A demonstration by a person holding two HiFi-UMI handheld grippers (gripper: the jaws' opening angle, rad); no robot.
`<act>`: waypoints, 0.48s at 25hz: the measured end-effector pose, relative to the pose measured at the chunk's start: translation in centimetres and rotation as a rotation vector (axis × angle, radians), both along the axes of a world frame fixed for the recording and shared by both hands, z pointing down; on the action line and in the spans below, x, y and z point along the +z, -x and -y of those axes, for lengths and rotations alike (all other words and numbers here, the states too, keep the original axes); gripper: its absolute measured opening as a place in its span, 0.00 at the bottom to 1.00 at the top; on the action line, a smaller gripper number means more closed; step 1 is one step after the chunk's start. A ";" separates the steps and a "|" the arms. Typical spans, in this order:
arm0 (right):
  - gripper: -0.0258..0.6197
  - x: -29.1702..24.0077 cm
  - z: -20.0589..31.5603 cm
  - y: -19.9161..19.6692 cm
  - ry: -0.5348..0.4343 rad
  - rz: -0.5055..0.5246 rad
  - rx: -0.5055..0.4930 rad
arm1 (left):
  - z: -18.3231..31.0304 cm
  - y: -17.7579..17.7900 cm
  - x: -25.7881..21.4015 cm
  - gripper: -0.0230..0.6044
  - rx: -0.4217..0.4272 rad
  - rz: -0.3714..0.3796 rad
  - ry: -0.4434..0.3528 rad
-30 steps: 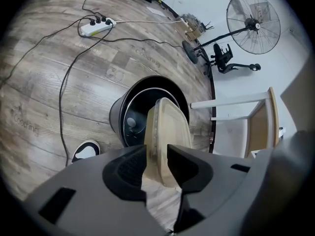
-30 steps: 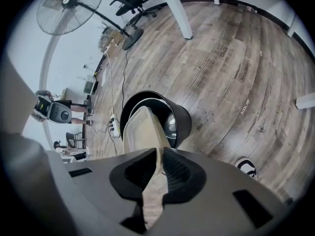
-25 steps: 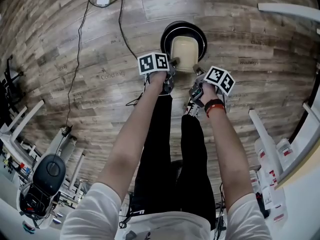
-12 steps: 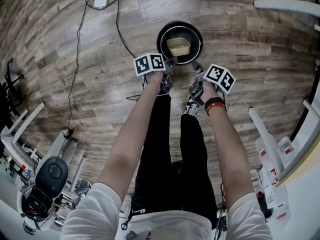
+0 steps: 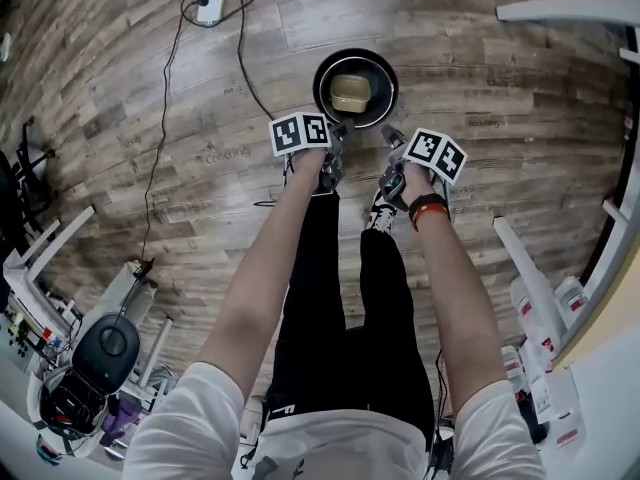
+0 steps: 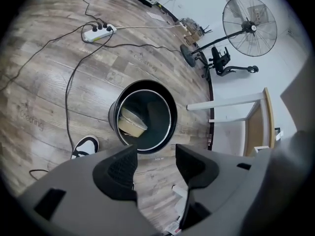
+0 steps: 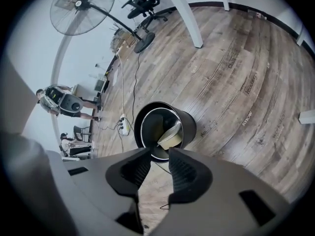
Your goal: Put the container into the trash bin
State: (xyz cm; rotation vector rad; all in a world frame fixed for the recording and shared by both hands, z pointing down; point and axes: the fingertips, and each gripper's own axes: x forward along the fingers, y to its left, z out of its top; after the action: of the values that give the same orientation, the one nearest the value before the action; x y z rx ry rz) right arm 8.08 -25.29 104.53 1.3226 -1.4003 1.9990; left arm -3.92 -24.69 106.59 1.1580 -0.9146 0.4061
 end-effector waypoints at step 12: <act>0.23 -13.6 -1.6 -2.5 -0.104 -0.075 -0.186 | -1.4 -0.5 -15.2 0.44 -0.044 0.054 -0.138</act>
State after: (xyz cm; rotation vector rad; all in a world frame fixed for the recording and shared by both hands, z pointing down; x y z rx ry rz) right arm 10.53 -23.70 90.91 1.2459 -1.5488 1.7601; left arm -3.46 -23.33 91.42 1.2555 -1.0264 0.3445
